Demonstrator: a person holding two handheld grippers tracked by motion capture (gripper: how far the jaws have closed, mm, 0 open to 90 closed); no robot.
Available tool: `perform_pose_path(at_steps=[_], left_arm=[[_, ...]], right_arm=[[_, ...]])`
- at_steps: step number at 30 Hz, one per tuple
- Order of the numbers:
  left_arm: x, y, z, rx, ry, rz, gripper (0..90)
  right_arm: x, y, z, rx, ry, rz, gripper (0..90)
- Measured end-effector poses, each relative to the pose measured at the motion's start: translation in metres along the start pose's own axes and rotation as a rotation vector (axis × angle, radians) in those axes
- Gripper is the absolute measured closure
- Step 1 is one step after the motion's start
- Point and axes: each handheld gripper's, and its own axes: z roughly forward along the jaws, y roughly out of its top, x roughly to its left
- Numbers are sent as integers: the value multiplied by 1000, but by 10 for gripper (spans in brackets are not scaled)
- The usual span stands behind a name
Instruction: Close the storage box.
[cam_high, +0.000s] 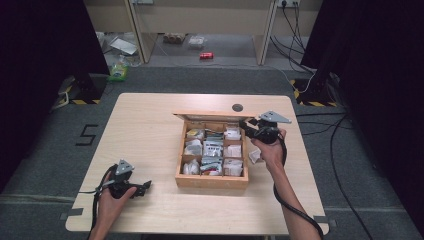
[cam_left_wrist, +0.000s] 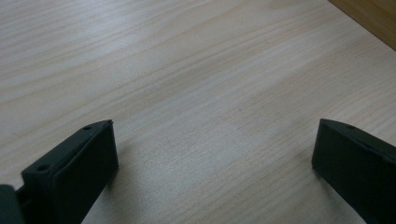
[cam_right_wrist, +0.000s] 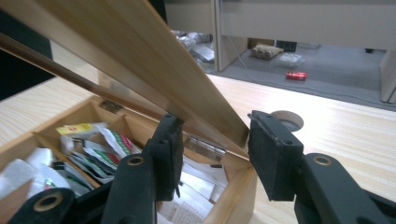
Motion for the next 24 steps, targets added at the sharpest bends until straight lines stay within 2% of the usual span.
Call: perform_pose_path(at_steps=[8,12,24], left_arm=[[0,0,0,0,0,0,0],[0,0,0,0,0,0,0],[0,0,0,1,0,2,0]], right_arm=[[7,9,-16,-42,19,-3,554],[11,11,-22,-43,21,-2,550],[16,5,-30,18,28,-18,527]])
